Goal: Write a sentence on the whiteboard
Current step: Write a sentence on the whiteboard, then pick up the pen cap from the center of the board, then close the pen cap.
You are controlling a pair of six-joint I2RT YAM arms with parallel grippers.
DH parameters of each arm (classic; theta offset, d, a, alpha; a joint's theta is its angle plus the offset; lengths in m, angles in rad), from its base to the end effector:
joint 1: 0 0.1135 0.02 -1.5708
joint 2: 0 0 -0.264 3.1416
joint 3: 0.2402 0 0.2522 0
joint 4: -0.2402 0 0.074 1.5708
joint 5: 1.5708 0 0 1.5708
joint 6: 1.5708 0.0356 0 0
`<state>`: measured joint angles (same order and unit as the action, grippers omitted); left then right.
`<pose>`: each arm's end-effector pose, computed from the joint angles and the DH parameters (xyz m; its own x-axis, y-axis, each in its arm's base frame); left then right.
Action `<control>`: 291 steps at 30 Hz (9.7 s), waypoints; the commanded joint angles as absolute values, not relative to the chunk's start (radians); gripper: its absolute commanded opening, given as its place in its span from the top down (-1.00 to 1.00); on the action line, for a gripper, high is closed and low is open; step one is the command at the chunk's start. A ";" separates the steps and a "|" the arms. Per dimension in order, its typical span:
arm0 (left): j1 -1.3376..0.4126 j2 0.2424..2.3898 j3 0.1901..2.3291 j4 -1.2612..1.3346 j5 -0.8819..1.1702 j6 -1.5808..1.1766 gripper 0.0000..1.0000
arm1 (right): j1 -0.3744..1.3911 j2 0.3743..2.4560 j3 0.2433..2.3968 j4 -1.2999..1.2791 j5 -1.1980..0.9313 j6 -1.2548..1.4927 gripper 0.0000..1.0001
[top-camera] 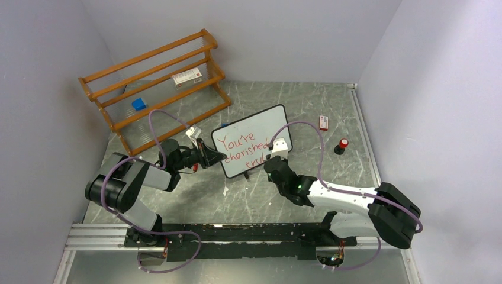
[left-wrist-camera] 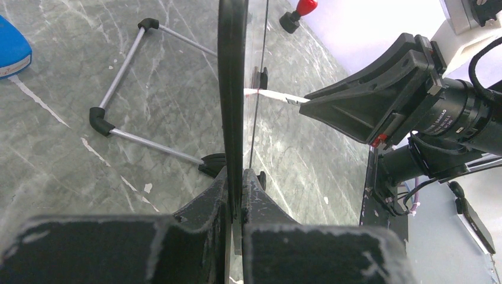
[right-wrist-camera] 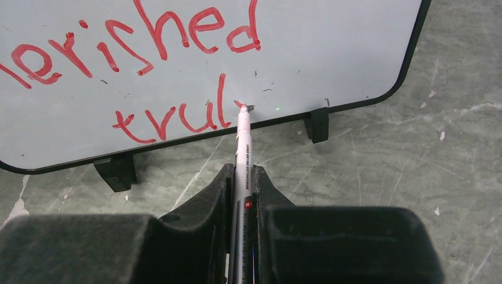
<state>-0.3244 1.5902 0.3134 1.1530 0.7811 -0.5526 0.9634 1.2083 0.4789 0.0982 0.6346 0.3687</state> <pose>0.2309 -0.1041 0.1481 -0.5660 -0.2029 -0.7990 0.6949 0.4040 -0.5949 0.1497 0.1784 0.1812 -0.4540 -0.1447 -0.8792 -0.2406 0.9700 -0.0354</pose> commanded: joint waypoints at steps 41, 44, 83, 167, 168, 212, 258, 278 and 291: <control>-0.308 1.598 0.316 1.072 0.781 -0.530 0.90 | 0.932 1.176 0.486 0.106 0.693 0.387 1.00; -0.308 1.598 0.316 1.072 0.781 -0.530 0.90 | 0.925 1.184 0.484 0.121 0.694 0.384 1.00; -0.308 1.606 0.316 1.089 0.781 -0.535 0.90 | 0.924 1.203 0.470 0.009 0.539 0.457 1.00; -0.304 0.801 0.706 -0.505 0.002 -0.420 -0.95 | 0.862 0.584 0.298 0.065 0.480 0.340 1.00; -0.304 0.811 0.704 -0.526 0.002 -0.416 -0.83 | 0.862 0.573 0.291 0.068 0.478 0.341 1.00; -0.296 1.598 0.905 -0.544 0.154 -0.200 0.34 | 0.861 0.529 0.256 0.080 0.446 0.338 1.00; -0.317 1.196 0.940 -0.591 0.171 0.028 0.90 | 0.863 0.543 0.358 0.028 0.265 0.294 1.00; -0.588 0.947 1.089 -0.710 0.092 0.467 0.90 | 0.862 0.598 0.569 -0.036 -0.052 0.201 1.00; -0.818 0.964 1.098 -0.774 0.035 0.758 0.90 | 0.863 0.703 0.632 0.071 -0.295 0.246 1.00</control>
